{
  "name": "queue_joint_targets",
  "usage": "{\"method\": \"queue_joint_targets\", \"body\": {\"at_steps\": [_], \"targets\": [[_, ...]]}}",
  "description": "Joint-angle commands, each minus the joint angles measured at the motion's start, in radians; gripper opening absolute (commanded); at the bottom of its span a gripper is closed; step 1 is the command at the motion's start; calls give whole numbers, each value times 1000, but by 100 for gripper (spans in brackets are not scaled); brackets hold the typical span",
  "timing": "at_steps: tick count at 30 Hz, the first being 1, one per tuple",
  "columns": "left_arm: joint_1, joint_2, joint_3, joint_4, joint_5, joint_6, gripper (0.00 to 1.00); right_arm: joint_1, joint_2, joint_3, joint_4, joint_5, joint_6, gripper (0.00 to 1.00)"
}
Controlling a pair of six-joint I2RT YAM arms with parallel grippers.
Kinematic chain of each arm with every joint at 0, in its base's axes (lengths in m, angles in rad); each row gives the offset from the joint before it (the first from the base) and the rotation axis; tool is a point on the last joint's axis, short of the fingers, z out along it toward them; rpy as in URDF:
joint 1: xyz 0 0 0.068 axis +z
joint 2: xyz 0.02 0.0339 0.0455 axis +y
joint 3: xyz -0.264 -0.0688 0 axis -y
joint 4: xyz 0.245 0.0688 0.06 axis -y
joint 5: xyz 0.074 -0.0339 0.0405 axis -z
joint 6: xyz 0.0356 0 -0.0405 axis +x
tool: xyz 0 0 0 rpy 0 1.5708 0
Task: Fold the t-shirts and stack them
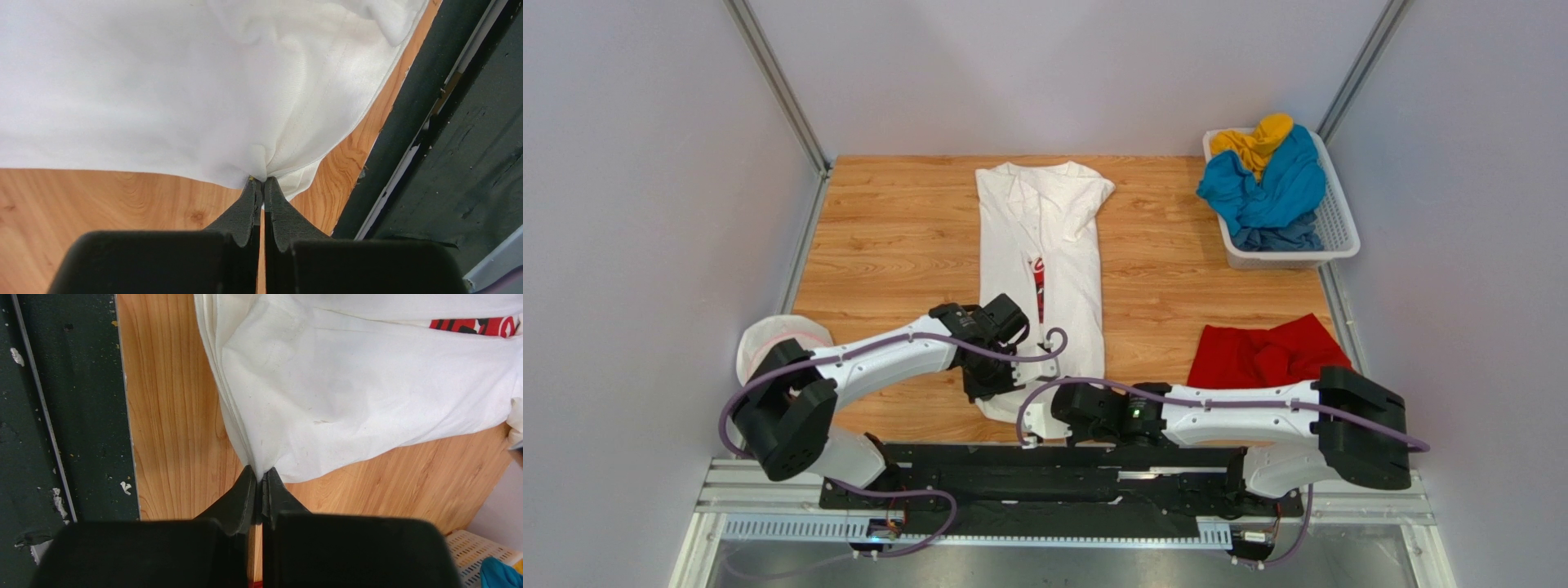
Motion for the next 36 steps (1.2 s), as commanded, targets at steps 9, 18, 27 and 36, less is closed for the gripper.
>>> {"method": "queue_joint_targets", "body": {"at_steps": [9, 18, 27, 36], "targets": [[24, -106, 75, 22, -112, 33, 0, -44, -80, 36, -29, 115, 7, 0], [130, -100, 147, 59, -115, 88, 0, -196, -83, 120, -15, 83, -63, 0], [220, 57, 276, 137, -87, 125, 0, -364, 33, 226, 48, -8, -125, 0], [304, 248, 420, 183, -70, 141, 0, -501, 292, 418, 126, -81, -192, 0]]}}
